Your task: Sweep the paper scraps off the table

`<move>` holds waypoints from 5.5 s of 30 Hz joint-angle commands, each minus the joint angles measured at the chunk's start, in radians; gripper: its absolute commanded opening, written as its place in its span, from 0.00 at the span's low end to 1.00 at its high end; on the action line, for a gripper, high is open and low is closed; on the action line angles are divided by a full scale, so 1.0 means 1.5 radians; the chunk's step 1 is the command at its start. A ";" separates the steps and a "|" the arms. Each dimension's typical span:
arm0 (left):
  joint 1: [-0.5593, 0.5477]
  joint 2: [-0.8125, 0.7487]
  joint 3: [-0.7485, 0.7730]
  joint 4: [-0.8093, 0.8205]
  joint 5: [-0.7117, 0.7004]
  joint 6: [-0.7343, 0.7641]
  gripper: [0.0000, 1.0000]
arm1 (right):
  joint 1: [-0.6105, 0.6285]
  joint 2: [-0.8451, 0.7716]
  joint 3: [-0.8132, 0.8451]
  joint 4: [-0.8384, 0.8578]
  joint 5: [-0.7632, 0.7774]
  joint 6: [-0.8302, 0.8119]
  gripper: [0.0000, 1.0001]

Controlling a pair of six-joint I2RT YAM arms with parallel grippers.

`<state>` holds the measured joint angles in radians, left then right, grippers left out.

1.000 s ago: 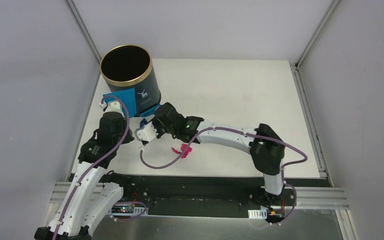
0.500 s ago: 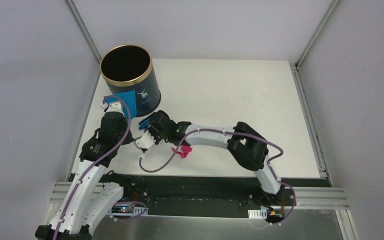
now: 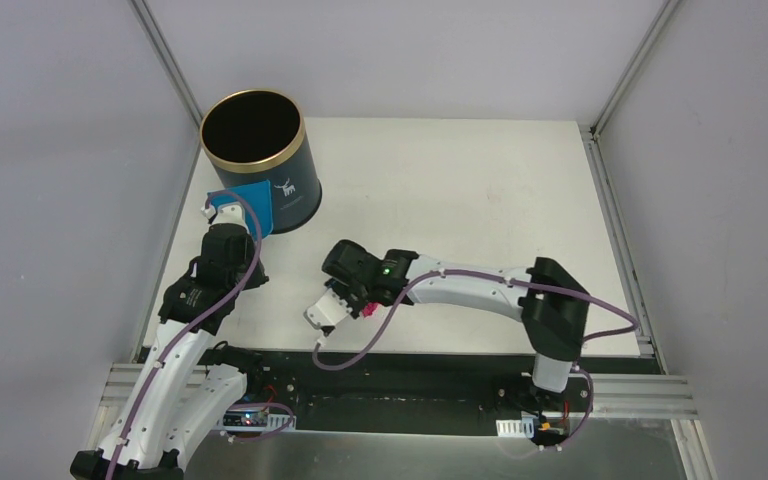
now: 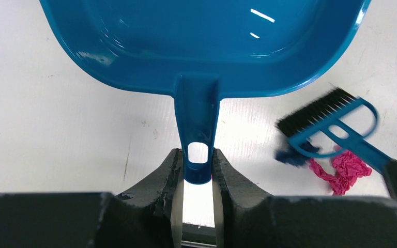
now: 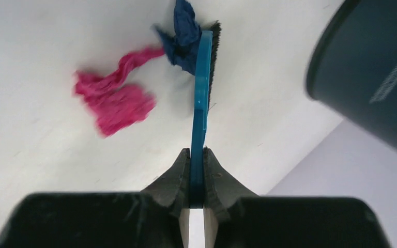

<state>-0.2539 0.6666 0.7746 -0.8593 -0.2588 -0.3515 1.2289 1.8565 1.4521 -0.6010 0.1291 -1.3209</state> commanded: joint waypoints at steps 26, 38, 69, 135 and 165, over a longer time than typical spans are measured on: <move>0.002 0.042 -0.005 0.045 0.045 0.009 0.00 | -0.289 0.001 0.281 -0.525 -0.593 0.556 0.00; 0.001 0.051 -0.010 0.052 0.050 0.011 0.00 | -0.330 0.208 0.382 -0.470 -0.667 0.706 0.00; 0.002 0.096 -0.011 0.100 0.171 0.068 0.00 | -0.621 -0.061 0.093 -0.448 -0.717 0.588 0.00; -0.524 0.760 0.335 -0.076 0.212 0.084 0.37 | -0.791 -0.115 0.178 -0.382 -0.322 0.642 0.00; -0.578 0.656 0.241 0.032 0.157 0.044 0.04 | -0.632 0.018 0.323 -0.318 -0.191 0.653 0.00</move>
<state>-1.1137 1.6733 1.0378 -0.7052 0.0231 -0.2550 0.1898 1.8557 1.8534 -1.1015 -0.2874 -0.3031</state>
